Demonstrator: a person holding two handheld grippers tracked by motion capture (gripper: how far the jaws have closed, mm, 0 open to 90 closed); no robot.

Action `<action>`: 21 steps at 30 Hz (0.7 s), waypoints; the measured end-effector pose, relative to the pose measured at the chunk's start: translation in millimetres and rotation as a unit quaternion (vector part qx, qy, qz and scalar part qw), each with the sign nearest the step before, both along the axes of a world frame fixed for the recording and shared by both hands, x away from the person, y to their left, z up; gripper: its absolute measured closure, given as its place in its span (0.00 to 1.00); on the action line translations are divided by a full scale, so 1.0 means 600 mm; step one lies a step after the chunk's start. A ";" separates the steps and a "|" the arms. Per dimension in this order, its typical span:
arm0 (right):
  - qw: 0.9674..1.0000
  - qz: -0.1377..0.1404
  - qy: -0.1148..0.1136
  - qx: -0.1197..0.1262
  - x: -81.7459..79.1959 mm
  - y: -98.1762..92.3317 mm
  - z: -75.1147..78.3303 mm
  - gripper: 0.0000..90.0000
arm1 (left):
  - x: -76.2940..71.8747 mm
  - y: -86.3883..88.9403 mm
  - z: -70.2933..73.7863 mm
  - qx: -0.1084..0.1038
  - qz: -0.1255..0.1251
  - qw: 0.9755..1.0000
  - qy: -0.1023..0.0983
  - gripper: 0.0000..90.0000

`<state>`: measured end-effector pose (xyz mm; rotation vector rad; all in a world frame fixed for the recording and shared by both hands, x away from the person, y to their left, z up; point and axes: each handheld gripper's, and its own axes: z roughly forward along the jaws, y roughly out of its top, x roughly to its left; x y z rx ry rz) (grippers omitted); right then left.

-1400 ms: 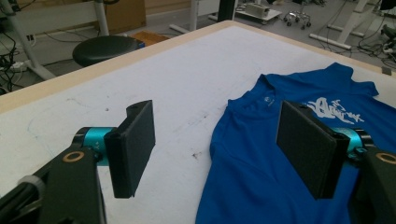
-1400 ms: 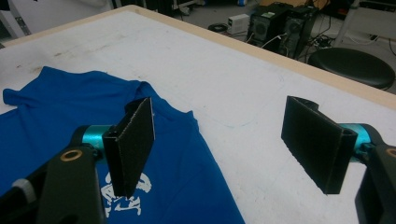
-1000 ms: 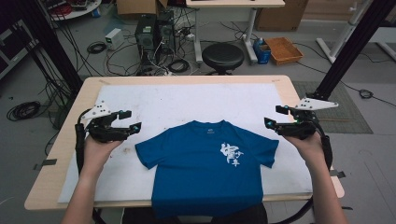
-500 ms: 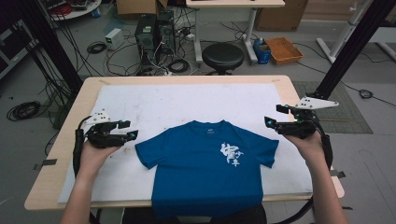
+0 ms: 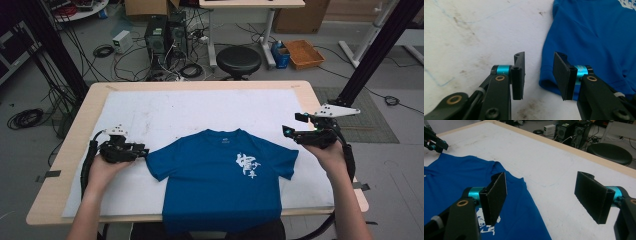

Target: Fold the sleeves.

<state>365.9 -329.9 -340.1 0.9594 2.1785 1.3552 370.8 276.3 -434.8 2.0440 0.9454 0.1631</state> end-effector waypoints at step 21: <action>1.000 -0.001 0.000 0.000 0.001 -0.002 -0.002 0.29 | -0.005 -0.005 0.013 -0.065 0.013 0.997 0.047 0.98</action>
